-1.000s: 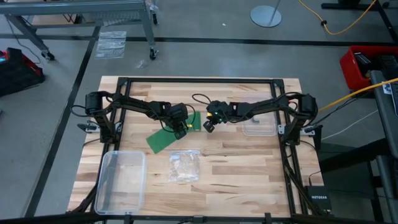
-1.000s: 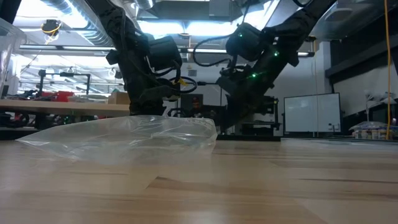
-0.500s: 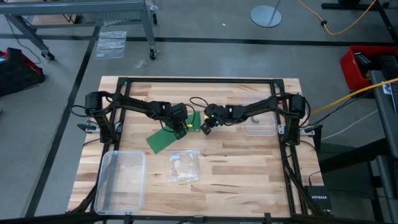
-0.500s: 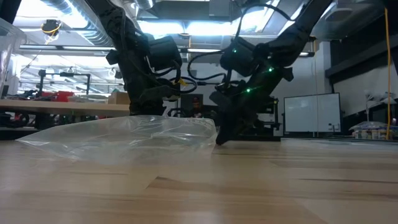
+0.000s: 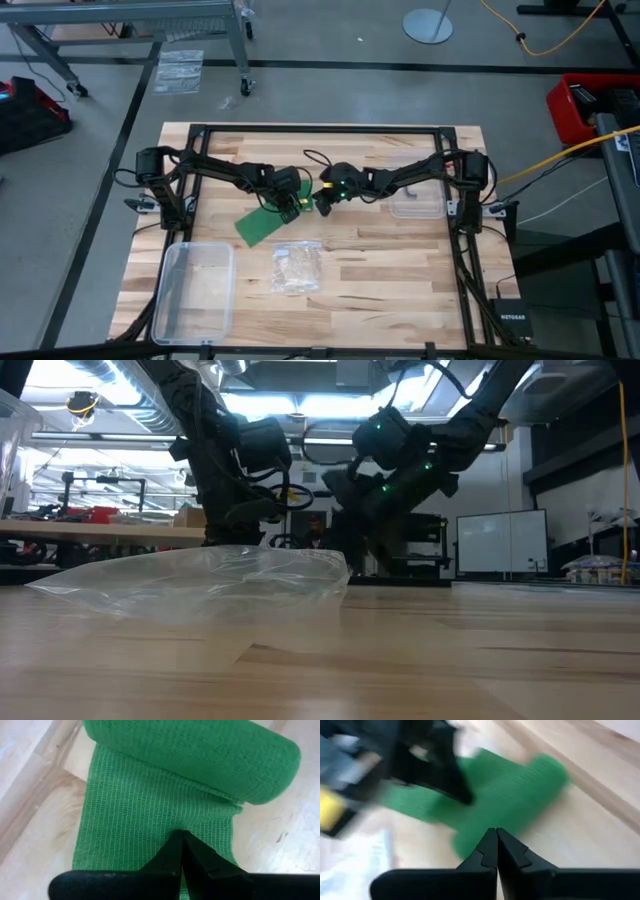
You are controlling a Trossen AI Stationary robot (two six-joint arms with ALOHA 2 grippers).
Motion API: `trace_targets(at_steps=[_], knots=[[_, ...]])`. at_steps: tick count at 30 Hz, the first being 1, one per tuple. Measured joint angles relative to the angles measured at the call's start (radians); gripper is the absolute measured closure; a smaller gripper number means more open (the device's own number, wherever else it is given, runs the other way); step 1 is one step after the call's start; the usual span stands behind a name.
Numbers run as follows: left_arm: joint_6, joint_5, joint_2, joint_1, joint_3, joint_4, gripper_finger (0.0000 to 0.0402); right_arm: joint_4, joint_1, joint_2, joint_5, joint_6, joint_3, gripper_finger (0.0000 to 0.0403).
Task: Roll bandage
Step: Roll the bandage
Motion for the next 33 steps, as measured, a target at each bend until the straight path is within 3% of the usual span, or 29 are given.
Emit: trace_targets(at_steps=[4, 9, 17, 24, 28, 33], knots=[[-0.004, -0.007, -0.001, 0.004, 0.0, -0.007, 0.04, 0.056, -0.002, -0.005, -0.08, -0.008, 0.0, 0.0402], [0.002, -0.03, -0.027, 0.005, -0.004, -0.039, 0.04, -0.014, -0.024, -0.029, -0.074, -0.032, 0.0, 0.0402], [0.074, -0.047, -0.189, 0.009, -0.009, -0.062, 0.04, -0.165, -0.078, -0.093, 0.001, -0.064, 0.0, 0.0402], [0.231, -0.013, -0.231, 0.007, -0.009, -0.06, 0.0398, -0.198, -0.094, -0.1, -0.069, -0.065, 0.0, 0.0399], [0.371, 0.001, -0.23, -0.006, -0.009, -0.026, 0.0367, -0.211, -0.093, -0.1, -0.116, -0.095, 0.0, 0.0379], [0.42, 0.002, -0.231, -0.02, -0.007, 0.096, 0.0293, -0.227, -0.093, -0.1, -0.14, -0.123, 0.0, 0.0358]])
